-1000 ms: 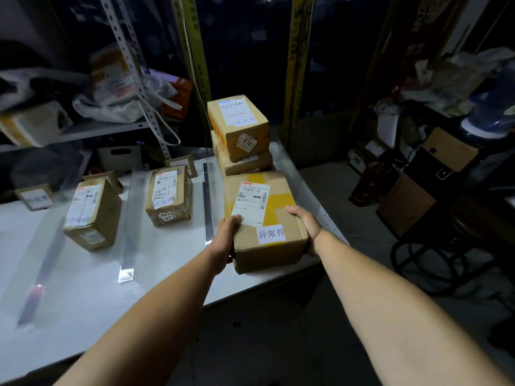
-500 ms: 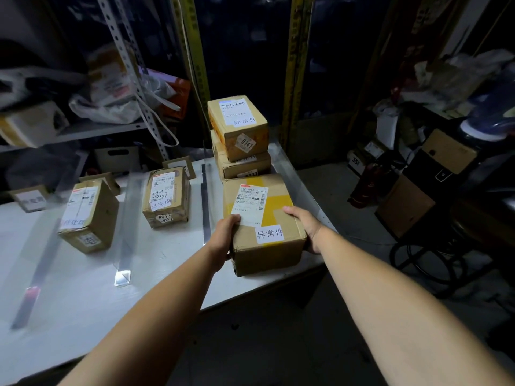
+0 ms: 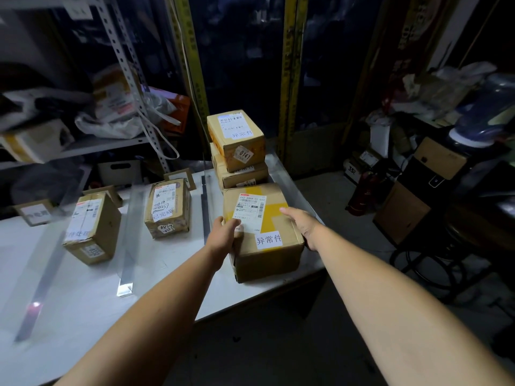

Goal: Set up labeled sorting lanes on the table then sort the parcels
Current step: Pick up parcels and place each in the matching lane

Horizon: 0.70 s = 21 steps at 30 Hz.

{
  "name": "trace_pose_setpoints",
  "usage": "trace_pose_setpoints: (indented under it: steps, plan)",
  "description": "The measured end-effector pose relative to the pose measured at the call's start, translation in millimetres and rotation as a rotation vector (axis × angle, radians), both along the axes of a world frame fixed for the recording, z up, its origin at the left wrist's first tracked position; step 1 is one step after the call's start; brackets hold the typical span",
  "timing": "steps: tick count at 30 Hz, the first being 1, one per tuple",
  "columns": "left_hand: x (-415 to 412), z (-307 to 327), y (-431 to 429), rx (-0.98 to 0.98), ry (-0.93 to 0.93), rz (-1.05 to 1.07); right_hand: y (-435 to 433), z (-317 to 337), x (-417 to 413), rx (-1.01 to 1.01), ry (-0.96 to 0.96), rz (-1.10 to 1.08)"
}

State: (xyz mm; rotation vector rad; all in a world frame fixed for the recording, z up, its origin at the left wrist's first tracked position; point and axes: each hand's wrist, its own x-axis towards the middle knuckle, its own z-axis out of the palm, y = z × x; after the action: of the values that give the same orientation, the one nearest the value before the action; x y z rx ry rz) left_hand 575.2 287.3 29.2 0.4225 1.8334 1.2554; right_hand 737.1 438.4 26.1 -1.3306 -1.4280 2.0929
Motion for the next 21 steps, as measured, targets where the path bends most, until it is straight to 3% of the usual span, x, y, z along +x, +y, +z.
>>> trace_pose_setpoints:
  steps: [5, 17, 21]
  plan:
    - [0, 11, 0, 0.020, 0.108, 0.022, -4, 18, -4, 0.199, -0.049, -0.053]
    - [-18, 42, -9, 0.099, 0.189, 0.056, -16, 54, -22, 0.432, -0.150, -0.034]
    - [-37, 54, -19, 0.136, 0.195, 0.054, -28, 69, -44, 0.495, -0.071, -0.076]
